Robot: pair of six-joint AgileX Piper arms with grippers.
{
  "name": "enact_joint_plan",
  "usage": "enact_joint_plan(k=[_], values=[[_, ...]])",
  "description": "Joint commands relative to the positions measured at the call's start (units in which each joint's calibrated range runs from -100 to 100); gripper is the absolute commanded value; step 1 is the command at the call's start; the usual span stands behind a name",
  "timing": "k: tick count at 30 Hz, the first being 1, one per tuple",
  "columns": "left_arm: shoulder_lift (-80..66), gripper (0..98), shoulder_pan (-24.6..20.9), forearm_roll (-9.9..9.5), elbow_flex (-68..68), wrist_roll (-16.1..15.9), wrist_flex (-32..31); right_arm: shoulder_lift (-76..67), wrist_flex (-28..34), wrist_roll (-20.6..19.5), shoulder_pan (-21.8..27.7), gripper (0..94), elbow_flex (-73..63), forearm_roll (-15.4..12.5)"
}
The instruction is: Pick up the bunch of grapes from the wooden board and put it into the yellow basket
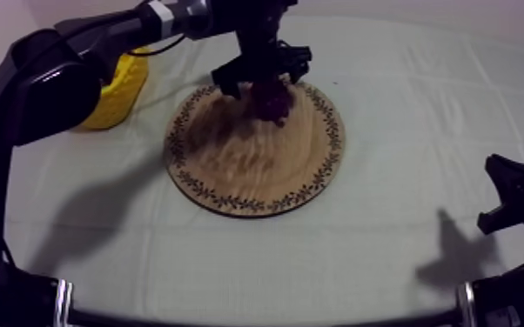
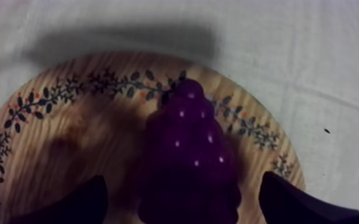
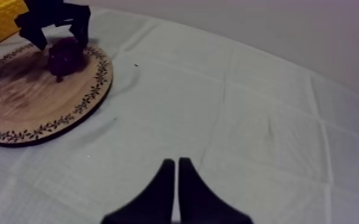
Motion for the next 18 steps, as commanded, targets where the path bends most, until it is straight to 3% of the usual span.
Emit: enact_joint_plan(k=[1, 9, 18], values=[[1.2, 95.9, 0.0, 0.02, -0.7, 0.0, 0.2, 0.0, 0.0, 0.0, 0.0, 0.4, 0.0, 0.0], [3.9, 93.0, -0.1, 0.53, -1.9, -0.4, 0.5, 0.0, 0.0, 0.0, 0.0, 0.4, 0.0, 0.0], [4.7, 64.7, 0.1, 0.35, -3.0, -1.3, 0.6, 0.0, 0.0, 0.0, 0.0, 0.4, 0.0, 0.0]])
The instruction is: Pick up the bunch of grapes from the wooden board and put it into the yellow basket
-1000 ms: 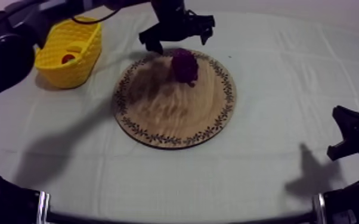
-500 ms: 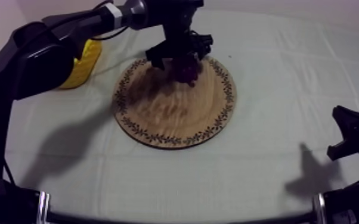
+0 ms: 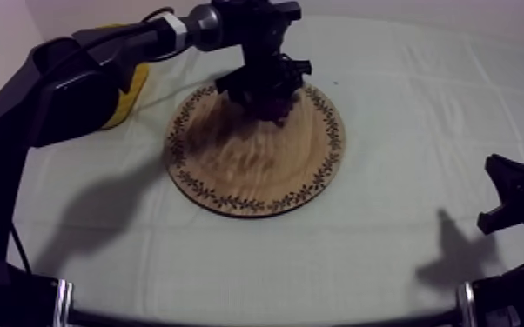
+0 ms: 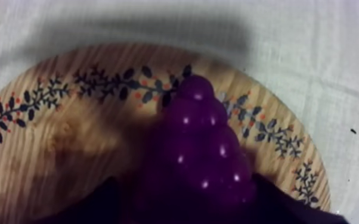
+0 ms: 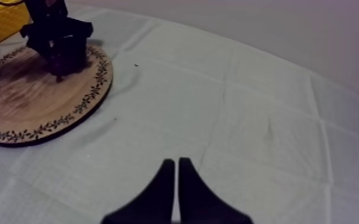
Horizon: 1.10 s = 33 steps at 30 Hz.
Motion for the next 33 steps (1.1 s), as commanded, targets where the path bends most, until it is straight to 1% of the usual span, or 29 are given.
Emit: enact_joint_plan(k=[1, 10, 13, 18, 23, 29, 33], values=[[0.1, 62.3, 0.0, -0.06, 0.0, -0.1, 0.0, 0.0, 0.0, 0.0, 0.0, 0.4, 0.0, 0.0], [-1.4, 45.9, 0.0, -0.70, 0.7, -0.6, 0.0, 0.0, 0.0, 0.0, 0.0, 0.4, 0.0, 0.0], [-3.5, 43.0, -0.1, -0.81, 1.9, -0.8, -0.1, 0.0, 0.0, 0.0, 0.0, 0.4, 0.0, 0.0], [-9.8, 41.6, -0.8, -0.64, 4.8, -1.5, -0.1, 0.0, 0.0, 0.0, 0.0, 0.4, 0.0, 0.0], [-19.3, 41.4, -1.7, -0.58, 10.3, -2.5, -0.3, 0.0, 0.0, 0.0, 0.0, 0.4, 0.0, 0.0], [-33.5, 41.9, -3.4, -0.54, 23.3, -3.9, -0.4, 0.0, 0.0, 0.0, 0.0, 0.4, 0.0, 0.0], [-43.6, 42.4, -5.3, -0.59, 34.5, -6.0, -0.6, 0.0, 0.0, 0.0, 0.0, 0.4, 0.0, 0.0]])
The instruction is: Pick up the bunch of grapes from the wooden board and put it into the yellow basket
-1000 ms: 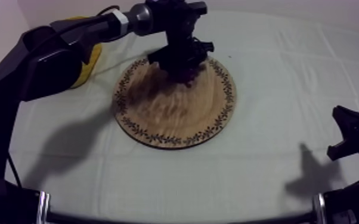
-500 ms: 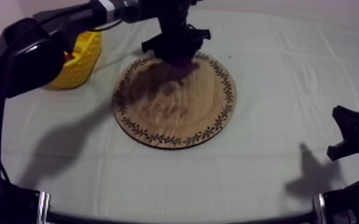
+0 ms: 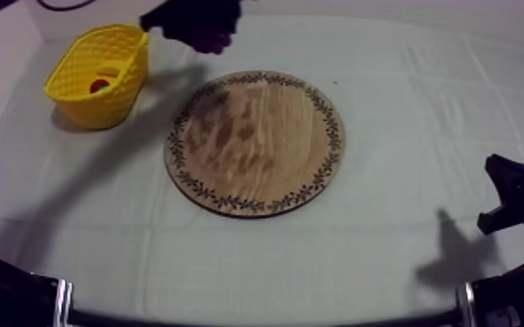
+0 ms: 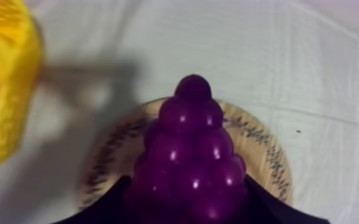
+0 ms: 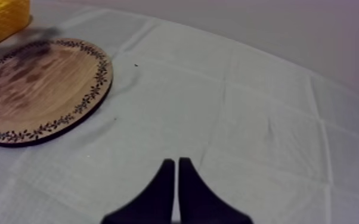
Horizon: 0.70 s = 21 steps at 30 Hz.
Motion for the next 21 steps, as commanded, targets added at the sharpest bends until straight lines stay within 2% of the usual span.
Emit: enact_joint_plan(k=[1, 5, 10, 15, 21], values=[[-10.8, 42.6, -1.3, -0.14, 11.3, -1.5, -0.5, 0.0, 0.0, 0.0, 0.0, 0.4, 0.0, 0.0], [-20.5, 43.1, -3.9, -0.92, 21.4, -4.4, -2.7, 0.0, 0.0, 0.0, 0.0, 0.4, 0.0, 0.0], [-29.2, 41.4, -6.8, -2.83, 28.9, -7.6, -5.2, 0.0, 0.0, 0.0, 0.0, 0.4, 0.0, 0.0], [-32.2, 41.7, -10.1, -3.79, 29.8, -10.8, -6.8, 0.0, 0.0, 0.0, 0.0, 0.4, 0.0, 0.0], [-30.4, 40.5, -13.9, -4.72, 28.0, -13.0, -12.1, 0.0, 0.0, 0.0, 0.0, 0.4, 0.0, 0.0]])
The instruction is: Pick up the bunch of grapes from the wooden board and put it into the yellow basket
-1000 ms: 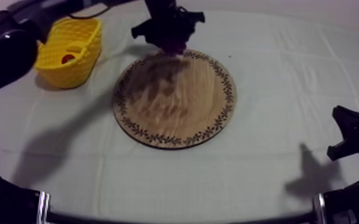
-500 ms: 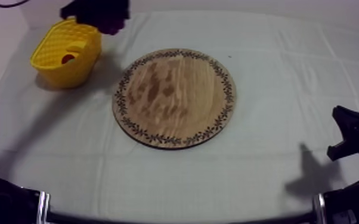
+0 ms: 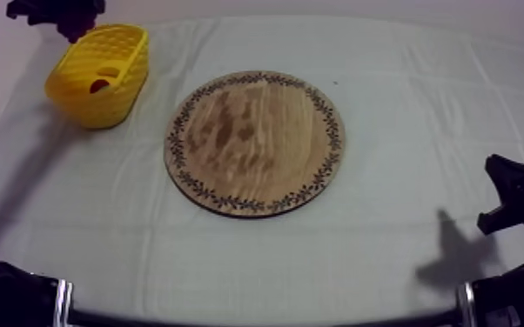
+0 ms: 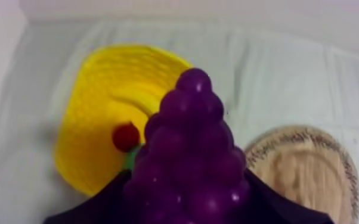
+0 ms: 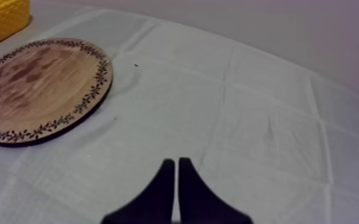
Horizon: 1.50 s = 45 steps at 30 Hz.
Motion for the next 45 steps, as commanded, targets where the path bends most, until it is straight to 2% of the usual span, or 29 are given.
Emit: enact_joint_plan(k=[1, 10, 19, 28, 40, 42, 45], values=[[1.2, 40.3, -1.4, -0.36, -0.4, -0.7, -2.1, 0.0, 0.0, 0.0, 0.0, 0.4, 0.0, 0.0], [10.0, 38.6, -5.0, -2.23, -1.4, -1.4, -9.6, 0.0, 0.0, 0.0, 0.0, 0.4, 0.0, 0.0], [22.0, 40.0, -6.4, -2.23, -5.8, 0.4, -14.1, 0.0, 0.0, 0.0, 0.0, 0.4, 0.0, 0.0], [31.4, 40.4, -6.8, -2.19, -10.2, 1.4, -15.5, 0.0, 0.0, 0.0, 0.0, 0.4, 0.0, 0.0], [36.8, 43.0, -7.9, -2.22, -13.4, 0.4, -17.0, 0.0, 0.0, 0.0, 0.0, 0.4, 0.0, 0.0], [37.1, 48.5, -8.0, -2.18, -14.0, 0.4, -17.0, 0.0, 0.0, 0.0, 0.0, 0.4, 0.0, 0.0], [37.1, 73.7, -8.3, -2.31, -14.8, 1.9, -16.9, 0.0, 0.0, 0.0, 0.0, 0.4, 0.0, 0.0]])
